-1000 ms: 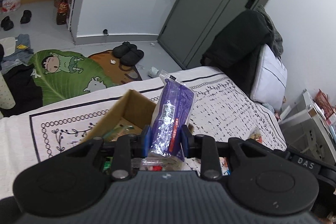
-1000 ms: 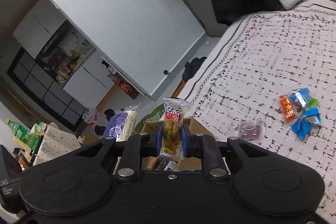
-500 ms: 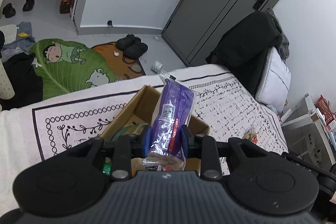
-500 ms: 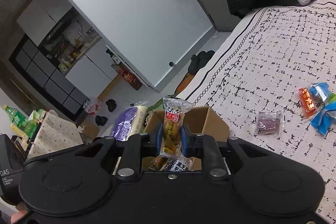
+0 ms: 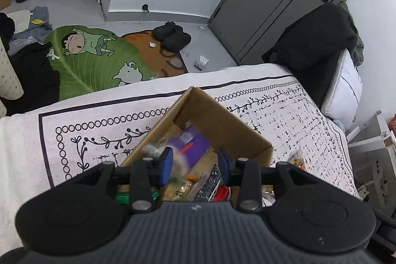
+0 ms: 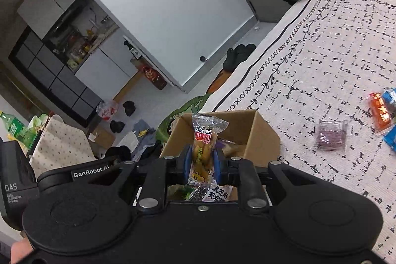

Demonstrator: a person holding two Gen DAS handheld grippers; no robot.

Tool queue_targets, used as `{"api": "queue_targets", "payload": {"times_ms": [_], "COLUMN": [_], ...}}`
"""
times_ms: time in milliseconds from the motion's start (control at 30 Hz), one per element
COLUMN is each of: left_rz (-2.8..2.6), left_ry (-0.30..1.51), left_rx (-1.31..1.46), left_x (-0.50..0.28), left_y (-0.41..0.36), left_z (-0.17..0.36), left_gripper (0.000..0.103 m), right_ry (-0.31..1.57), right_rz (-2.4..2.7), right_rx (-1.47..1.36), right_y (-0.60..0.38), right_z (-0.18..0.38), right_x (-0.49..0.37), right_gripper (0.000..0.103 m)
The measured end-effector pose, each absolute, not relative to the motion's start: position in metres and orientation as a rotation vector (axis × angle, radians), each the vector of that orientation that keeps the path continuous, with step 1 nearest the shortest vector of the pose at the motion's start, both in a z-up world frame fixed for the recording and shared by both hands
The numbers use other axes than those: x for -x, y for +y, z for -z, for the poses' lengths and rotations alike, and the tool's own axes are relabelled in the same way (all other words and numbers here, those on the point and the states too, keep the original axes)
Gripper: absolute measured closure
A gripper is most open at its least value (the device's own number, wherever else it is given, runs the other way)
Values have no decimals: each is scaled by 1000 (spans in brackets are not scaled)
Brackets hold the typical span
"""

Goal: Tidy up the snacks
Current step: 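Carry both packets over the cardboard box and open both grippers, then move both open grippers back to the remaining snacks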

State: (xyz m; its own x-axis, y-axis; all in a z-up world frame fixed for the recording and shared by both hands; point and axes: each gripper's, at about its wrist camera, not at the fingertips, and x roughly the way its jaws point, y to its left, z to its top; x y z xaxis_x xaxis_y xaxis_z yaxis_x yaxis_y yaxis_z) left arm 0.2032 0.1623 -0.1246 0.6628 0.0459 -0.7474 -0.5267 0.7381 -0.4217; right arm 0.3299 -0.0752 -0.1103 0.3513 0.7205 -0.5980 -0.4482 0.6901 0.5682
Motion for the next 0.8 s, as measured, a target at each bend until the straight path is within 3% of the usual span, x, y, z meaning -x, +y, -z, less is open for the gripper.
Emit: {"api": "queue_targets", "payload": {"times_ms": [100, 200, 400, 567, 800], "left_rz": [-355, -354, -371, -391, -378], "left_ry": [793, 796, 786, 768, 750], "left_rx": [668, 650, 618, 583, 550], "left_x": [-203, -203, -200, -196, -197], "left_y": [162, 159, 155, 148, 130], "left_z": [124, 119, 112, 103, 91], "left_gripper": [57, 55, 41, 25, 22], "right_ry": [929, 926, 914, 901, 863], "right_rz": [-779, -778, -760, -721, -646], "right_rx": [-335, -351, -358, -352, -345], "right_y": [-73, -75, -83, -93, -123], "right_z": [111, 110, 103, 94, 76], "right_x": [-330, -331, -329, -329, -333], "right_gripper": [78, 51, 45, 29, 18]}}
